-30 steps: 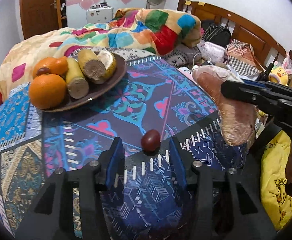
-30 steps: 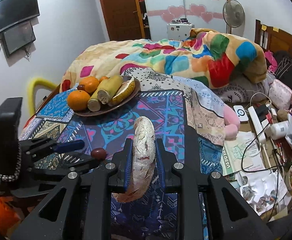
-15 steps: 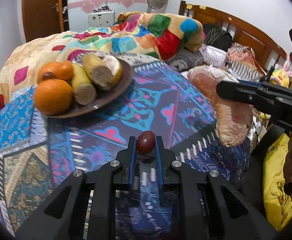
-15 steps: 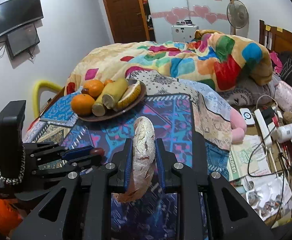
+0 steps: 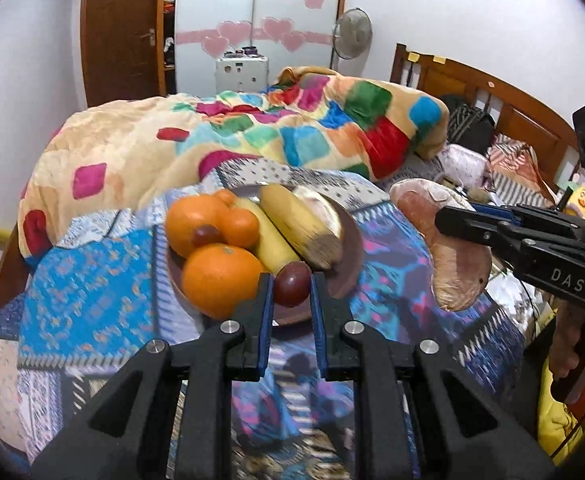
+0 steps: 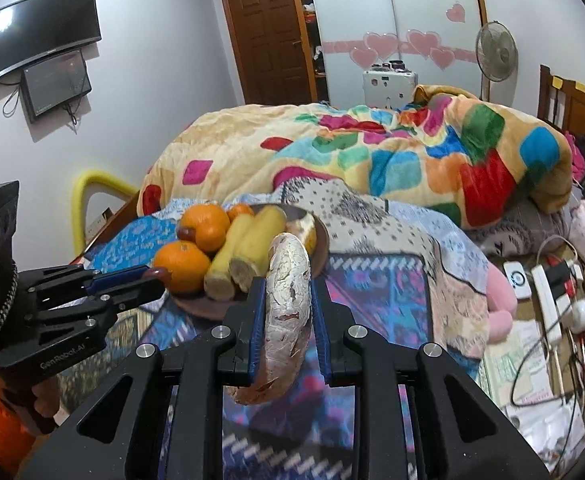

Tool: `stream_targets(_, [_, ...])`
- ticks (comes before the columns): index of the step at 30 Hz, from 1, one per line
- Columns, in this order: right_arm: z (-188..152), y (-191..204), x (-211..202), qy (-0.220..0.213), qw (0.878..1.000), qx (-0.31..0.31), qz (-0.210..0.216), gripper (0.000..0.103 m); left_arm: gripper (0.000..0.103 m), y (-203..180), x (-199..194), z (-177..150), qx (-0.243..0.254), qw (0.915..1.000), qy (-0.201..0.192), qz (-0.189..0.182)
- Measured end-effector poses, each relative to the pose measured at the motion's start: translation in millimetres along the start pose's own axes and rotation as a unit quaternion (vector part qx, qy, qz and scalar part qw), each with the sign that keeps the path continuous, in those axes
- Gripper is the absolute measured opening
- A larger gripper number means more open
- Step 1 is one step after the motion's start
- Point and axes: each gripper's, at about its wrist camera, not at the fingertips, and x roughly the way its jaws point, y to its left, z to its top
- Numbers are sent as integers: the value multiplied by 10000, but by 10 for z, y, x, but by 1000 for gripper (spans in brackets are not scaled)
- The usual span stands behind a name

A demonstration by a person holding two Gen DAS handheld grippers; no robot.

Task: Organize fruits
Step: 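Place the pale fruit on the plate with the right gripper while the left places the date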

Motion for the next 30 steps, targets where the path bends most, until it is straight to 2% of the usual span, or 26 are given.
stream_targets(15, [333, 71, 593, 76, 9998, -158, -103, 20, 18, 221, 399, 261, 230, 9997, -3, 97])
stream_targets(23, [418, 48, 924, 252, 9995, -131, -154, 21, 18, 223, 561, 250, 395, 9989, 13, 240])
stream_targets(28, [347, -16, 1114, 467, 9984, -89, -301, 21, 18, 206, 602, 203, 474, 9987, 95, 167])
stream_targets(30, [341, -71, 1118, 490, 9986, 37, -193, 21, 18, 195, 596, 178, 531, 9984, 46, 198])
